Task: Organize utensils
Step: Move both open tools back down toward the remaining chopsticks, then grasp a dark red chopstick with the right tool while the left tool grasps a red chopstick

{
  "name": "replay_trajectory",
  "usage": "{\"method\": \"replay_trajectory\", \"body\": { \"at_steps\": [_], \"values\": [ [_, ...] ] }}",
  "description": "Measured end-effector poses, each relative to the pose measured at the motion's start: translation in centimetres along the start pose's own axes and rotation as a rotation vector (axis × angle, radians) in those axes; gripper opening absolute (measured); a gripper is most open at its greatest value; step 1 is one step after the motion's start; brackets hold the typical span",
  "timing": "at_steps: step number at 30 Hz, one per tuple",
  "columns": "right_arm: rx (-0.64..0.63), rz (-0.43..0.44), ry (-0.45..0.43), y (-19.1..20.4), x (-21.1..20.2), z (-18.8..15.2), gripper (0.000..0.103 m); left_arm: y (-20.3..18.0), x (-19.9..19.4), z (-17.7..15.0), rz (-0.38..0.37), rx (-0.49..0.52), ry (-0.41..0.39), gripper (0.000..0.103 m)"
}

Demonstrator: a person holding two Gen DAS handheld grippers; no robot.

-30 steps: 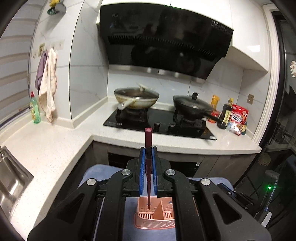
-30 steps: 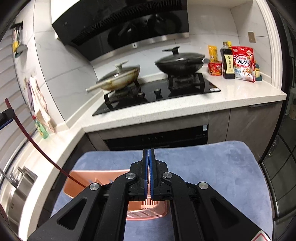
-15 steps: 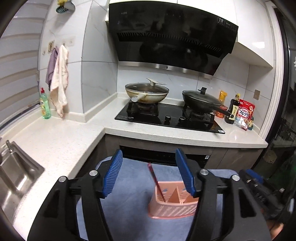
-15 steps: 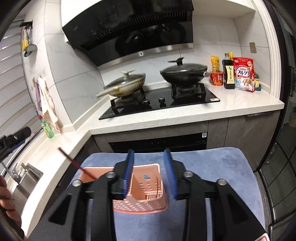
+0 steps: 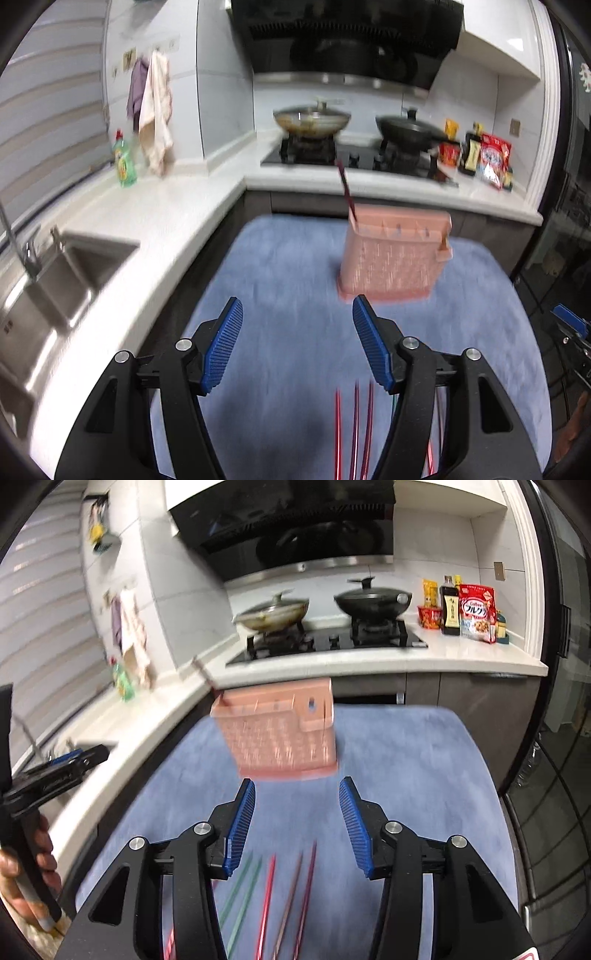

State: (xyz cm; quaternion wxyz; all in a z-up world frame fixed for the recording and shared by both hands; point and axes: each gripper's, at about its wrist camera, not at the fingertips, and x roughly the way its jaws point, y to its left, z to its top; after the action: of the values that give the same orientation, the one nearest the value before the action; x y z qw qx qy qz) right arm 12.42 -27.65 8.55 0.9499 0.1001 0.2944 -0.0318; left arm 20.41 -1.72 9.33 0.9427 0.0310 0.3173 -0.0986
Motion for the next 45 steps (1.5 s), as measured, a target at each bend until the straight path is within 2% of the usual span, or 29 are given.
{"method": "replay_trajectory", "body": {
  "at_steps": [8,16,27,34,42,45],
  "values": [
    [-0.012,-0.078,0.069,0.5,-2.4,-9.0,0.047,0.0,-1.2,-8.8,0.003,-0.004,0.100,0.059],
    [-0.020,-0.095,0.144,0.7,-2.0,-14.6,0.047,0.3,-1.4,-14.0,-0.002,-0.031,0.166,0.059],
    [-0.019,-0.094,0.197,1.4,-0.5,-17.9,0.043,0.1,-1.4,-17.7,-0.006,-0.027,0.224,0.059],
    [-0.011,-0.088,0.233,1.3,0.7,-19.0,0.029,-0.4,-1.3,-19.1,-0.019,-0.025,0.255,0.059],
    [-0.011,-0.079,0.259,1.4,1.4,-19.8,0.019,-0.7,-1.5,-19.9,-0.032,-0.028,0.268,0.059],
    [-0.012,-0.083,0.258,1.3,1.4,-19.9,0.011,-0.9,-1.5,-20.0,-0.037,-0.026,0.271,0.059]
  ]
}}
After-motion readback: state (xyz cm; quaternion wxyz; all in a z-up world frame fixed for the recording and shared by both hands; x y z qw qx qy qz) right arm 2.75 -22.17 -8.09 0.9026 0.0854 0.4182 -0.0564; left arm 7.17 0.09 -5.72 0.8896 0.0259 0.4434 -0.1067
